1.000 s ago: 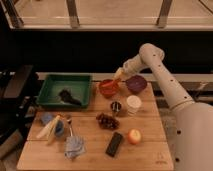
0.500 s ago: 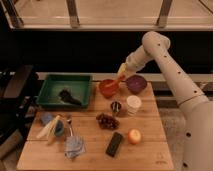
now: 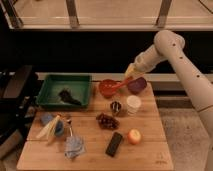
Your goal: Place pepper in paper cup
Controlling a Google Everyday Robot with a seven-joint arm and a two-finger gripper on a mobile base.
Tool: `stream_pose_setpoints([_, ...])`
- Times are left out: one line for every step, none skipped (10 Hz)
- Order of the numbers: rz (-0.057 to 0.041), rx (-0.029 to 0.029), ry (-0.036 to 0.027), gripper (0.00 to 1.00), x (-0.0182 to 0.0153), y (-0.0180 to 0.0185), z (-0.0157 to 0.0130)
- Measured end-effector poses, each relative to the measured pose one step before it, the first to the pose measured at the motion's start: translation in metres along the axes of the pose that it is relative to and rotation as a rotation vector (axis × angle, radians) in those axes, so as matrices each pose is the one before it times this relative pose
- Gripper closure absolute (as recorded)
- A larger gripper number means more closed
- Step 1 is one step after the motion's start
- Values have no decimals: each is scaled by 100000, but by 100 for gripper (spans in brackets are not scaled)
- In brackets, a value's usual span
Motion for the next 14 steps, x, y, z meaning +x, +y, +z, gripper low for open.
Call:
stream_pose_setpoints([1762, -82, 817, 100, -542, 245, -728])
stream_pose_setpoints([1954, -349, 506, 100, -558, 422, -743])
stream_pose_setpoints([1018, -187, 215, 100, -284, 275, -333])
stream_pose_setpoints([-155, 139, 0, 100, 46, -131, 41])
stream_pose_setpoints([-255, 68, -200, 100, 7, -155, 132])
stream_pose_setpoints([164, -84, 187, 100, 3, 111, -113])
stream_pose_setpoints([190, 51, 60, 100, -32, 97, -64])
stream_pose_setpoints([-150, 31, -91, 100, 19, -96, 66])
stream_pose_setpoints([-175, -55, -83, 100, 28, -84, 81])
stream_pose_setpoints([77, 116, 17, 100, -6, 4, -29])
stream_pose_setpoints([78, -126, 54, 100, -23, 92, -38])
stream_pose_setpoints([56, -207, -38, 100, -44, 25, -17])
stream_pose_setpoints([756, -503, -321, 100, -591, 441, -173])
stream_pose_setpoints([1098, -470, 117, 100, -619, 730, -531])
